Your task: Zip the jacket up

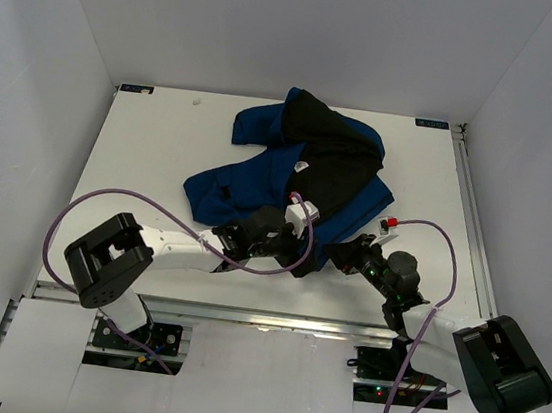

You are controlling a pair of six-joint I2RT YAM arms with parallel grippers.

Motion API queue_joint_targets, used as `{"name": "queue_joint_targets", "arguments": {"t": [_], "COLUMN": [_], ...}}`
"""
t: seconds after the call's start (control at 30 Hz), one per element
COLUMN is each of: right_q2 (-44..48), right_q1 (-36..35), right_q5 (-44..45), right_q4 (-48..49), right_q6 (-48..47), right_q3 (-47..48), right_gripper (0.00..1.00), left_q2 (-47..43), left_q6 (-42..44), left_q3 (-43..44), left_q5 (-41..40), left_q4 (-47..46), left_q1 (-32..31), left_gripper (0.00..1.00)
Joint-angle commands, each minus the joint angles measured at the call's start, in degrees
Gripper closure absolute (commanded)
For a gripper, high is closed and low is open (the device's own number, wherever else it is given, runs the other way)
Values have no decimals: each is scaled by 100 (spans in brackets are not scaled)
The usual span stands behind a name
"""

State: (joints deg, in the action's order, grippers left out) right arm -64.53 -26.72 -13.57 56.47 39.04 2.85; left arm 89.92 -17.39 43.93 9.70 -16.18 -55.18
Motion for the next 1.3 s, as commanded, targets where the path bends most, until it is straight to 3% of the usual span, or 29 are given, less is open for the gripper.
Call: {"name": "queue_joint_targets", "arguments": {"t": [0.0,0.33,0.53,0.6,1.03,1.27], "right_q2": [-137,43,191,204,417,678], "right_q1": [-35,-106,-123,-123,-124,-158], "right_q5": [-242,-278,-229,-163,133,364], "right_q4": [664,668,657,760,1334,945], "right_q6": [95,119,56,60,412,706], "right_q3": [-66,-119,-185,-251,-933,-1068], "right_gripper": [74,69,57,53,52,57], "left_q2": [111,372,390,368,189,148], "left_q6": [121,165,68,-10,-714,-686], "left_q3": [306,517,546,520,159,116], "left_q5": [130,2,103,165,1386,1219], "left_q4": [-141,-108,-180,-194,-1118,-1116], "left_q1": [16,16,16,16,361,381], "left_gripper": [14,26,68,78,100,100]}}
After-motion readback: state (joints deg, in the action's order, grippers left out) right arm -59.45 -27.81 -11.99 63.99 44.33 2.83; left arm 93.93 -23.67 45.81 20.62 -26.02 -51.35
